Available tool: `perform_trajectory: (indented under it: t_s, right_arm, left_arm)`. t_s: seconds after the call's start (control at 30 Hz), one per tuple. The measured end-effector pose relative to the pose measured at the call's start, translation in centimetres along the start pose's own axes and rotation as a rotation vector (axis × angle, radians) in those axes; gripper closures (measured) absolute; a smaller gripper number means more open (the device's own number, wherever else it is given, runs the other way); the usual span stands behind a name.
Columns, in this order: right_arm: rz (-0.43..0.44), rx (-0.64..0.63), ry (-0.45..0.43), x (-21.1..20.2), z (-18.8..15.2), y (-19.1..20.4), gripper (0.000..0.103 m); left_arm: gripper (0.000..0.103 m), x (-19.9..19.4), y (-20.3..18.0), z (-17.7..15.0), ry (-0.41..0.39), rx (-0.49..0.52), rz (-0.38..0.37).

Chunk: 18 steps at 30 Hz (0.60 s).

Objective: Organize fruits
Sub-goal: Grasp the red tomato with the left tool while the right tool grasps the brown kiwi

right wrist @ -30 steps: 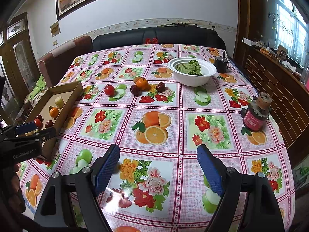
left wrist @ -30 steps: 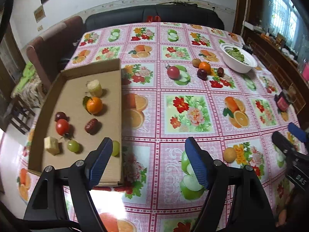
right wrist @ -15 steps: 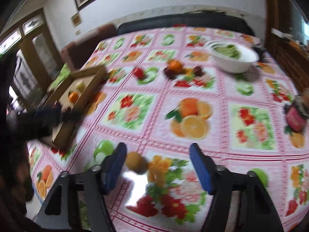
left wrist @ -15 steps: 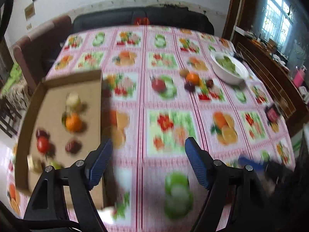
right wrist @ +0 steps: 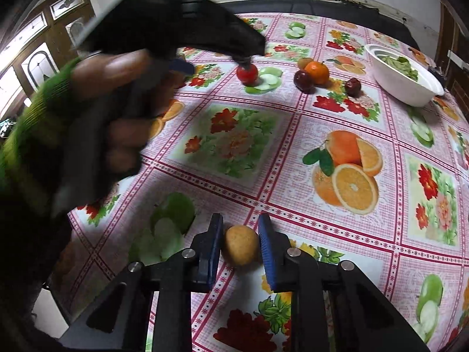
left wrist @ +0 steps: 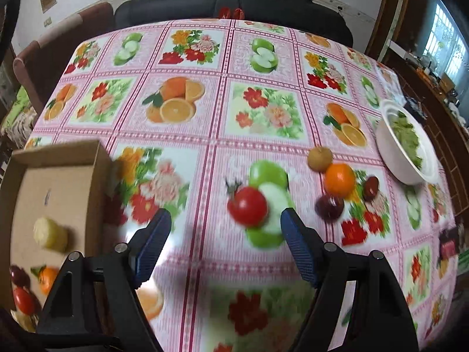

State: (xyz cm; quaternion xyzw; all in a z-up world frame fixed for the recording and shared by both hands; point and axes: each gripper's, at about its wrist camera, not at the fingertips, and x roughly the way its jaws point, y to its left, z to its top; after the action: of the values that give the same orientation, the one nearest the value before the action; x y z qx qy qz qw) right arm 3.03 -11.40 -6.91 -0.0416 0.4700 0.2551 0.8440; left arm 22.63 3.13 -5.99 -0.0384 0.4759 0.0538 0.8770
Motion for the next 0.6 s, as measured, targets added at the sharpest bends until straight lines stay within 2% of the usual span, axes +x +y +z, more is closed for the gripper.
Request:
perform_trajectory:
  t_s: [0.2, 0.23, 0.27, 0.3, 0.33, 0.37, 0.4, 0.6]
  right_arm:
    - [0.037, 0.047, -0.017, -0.7, 0.5, -1.5, 0.078]
    - [0.036, 0.055, -0.021, -0.9, 0.5, -1.8, 0.078]
    - [0.032, 0.058, -0.025, -1.1, 0.6, -2.1, 0.078]
    - [0.027, 0.061, -0.028, -1.3, 0.7, -2.4, 0.078]
    - [0.022, 0.065, -0.032, -1.6, 0.7, -2.6, 0.078]
    - [0.018, 0.069, -0.035, -1.8, 0.8, -2.8, 0.078]
    - [0.012, 0.073, -0.038, -2.0, 0.8, -3.1, 0.078]
    - [-0.029, 0.095, -0.068, -3.5, 1.0, -4.3, 0.078]
  left_arm:
    - [0.026, 3.3, -0.6, 0.4, 0.055, 0.002, 0.028]
    - [0.027, 3.6, -0.6, 0.3, 0.059, -0.001, 0.03]
    - [0.029, 3.5, -0.6, 0.4, 0.029, -0.003, 0.033]
    - [0.034, 3.6, -0.6, 0.4, 0.015, 0.0, 0.035]
    - [0.048, 3.5, -0.7, 0.4, 0.009, 0.003, 0.029]
    - [0.057, 3.4, -0.8, 0.5, 0.001, 0.011, 0.02]
    - [0.073, 3.3, -1.0, 0.5, 0.0, 0.019, 0.01]
    - [0.073, 1.7, -1.4, -0.9, 0.007, 0.049, 0.001]
